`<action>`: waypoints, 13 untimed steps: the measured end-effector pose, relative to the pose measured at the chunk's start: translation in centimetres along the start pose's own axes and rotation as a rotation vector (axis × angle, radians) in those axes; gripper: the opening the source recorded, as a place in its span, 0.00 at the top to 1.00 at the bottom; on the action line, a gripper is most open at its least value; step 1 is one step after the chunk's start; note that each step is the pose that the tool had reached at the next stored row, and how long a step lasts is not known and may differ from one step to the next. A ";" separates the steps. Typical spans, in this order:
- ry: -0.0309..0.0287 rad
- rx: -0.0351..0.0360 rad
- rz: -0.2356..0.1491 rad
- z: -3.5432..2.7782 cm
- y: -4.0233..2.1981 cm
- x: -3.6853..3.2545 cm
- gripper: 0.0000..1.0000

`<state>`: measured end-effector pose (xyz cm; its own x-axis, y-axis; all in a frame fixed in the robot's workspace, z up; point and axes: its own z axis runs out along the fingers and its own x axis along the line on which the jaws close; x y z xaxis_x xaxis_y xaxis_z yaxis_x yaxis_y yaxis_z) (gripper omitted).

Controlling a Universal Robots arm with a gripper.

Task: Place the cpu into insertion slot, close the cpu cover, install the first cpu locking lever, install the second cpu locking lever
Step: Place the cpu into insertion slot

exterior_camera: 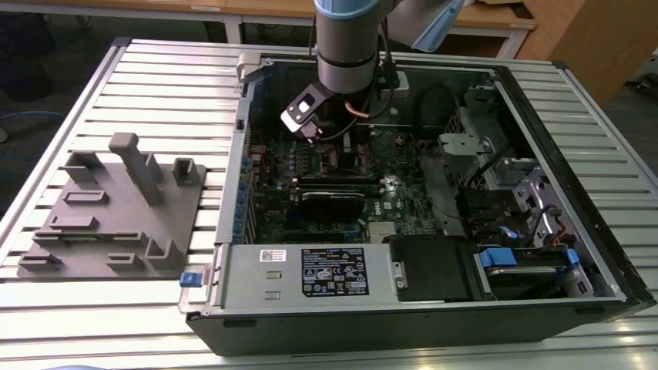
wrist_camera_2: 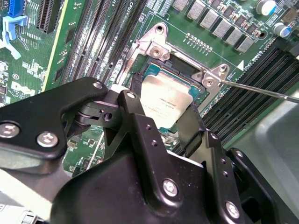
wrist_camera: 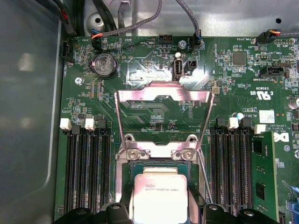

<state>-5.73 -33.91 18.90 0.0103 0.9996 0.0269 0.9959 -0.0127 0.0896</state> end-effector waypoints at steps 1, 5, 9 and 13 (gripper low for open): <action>-0.0003 0.0003 0.000 0.05 -0.01 -0.01 0.46; -0.0003 0.0002 0.000 0.07 -0.02 -0.02 0.46; -0.0004 0.0003 0.000 0.07 -0.02 -0.02 0.46; -0.0003 0.0002 0.000 0.08 -0.02 -0.02 0.46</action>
<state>-5.74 -33.92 18.82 0.0103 0.9996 0.0266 0.9959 -0.0126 0.0894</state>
